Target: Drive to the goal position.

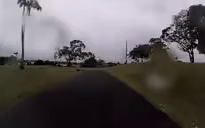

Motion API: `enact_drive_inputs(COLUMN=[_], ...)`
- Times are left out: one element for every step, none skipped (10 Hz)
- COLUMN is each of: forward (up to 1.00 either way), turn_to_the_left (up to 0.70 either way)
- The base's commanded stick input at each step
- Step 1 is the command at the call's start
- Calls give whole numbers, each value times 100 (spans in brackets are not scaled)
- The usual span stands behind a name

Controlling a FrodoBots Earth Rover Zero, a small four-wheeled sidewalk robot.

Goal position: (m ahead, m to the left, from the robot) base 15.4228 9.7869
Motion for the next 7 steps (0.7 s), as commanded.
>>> enact_drive_inputs(forward=[85, 85, 85, 85, 85, 85, 85], turn_to_the_left=[-33, -31, -8, 0, 0, 0, 0])
